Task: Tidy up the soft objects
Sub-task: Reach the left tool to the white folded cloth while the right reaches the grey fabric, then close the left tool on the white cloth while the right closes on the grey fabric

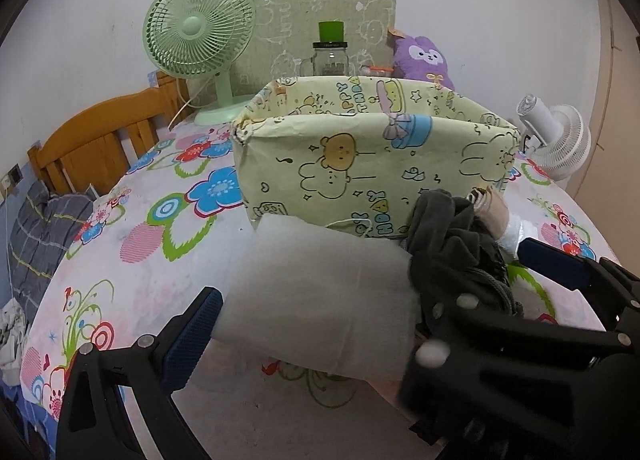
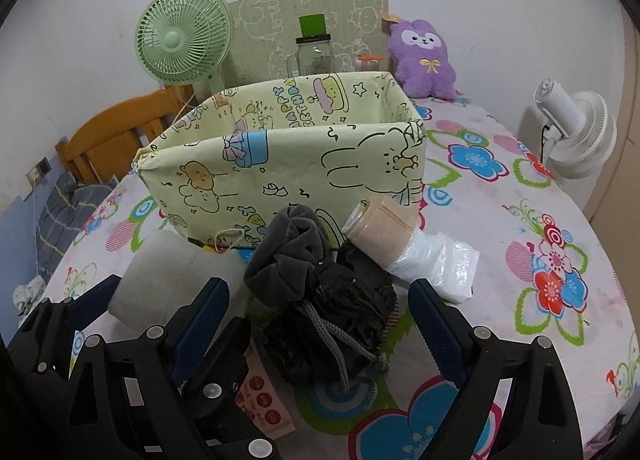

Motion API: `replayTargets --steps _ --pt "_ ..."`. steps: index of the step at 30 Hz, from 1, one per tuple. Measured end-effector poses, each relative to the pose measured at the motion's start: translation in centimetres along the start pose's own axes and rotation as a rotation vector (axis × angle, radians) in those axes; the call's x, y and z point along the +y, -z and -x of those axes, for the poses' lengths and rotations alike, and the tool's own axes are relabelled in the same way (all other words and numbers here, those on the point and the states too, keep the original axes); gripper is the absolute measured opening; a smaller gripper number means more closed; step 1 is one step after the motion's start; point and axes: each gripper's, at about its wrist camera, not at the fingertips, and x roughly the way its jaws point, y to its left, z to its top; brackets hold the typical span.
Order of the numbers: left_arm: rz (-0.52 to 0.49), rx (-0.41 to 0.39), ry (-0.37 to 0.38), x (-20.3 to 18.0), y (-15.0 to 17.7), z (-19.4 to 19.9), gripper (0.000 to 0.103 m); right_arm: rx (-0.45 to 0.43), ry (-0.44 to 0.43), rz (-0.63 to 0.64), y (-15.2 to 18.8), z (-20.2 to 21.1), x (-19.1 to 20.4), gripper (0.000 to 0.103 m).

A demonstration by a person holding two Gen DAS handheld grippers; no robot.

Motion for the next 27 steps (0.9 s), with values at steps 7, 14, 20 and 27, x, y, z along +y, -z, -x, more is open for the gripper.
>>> replayTargets --steps 7,14,20,27 --pt "0.014 -0.003 -0.019 0.5 -0.3 -0.1 0.102 0.009 -0.021 -0.027 -0.5 -0.6 -0.4 0.057" --pt "-0.001 -0.011 -0.033 0.0 -0.6 -0.2 0.102 -0.004 -0.032 -0.025 -0.5 -0.2 -0.6 0.038" --pt "-0.007 -0.006 -0.028 -0.3 -0.8 -0.3 0.085 -0.016 -0.049 -0.031 -0.5 0.4 -0.7 0.035" --pt "0.013 0.002 0.002 0.0 -0.8 -0.3 0.067 -0.033 -0.051 -0.041 -0.6 1.2 -0.9 0.035"
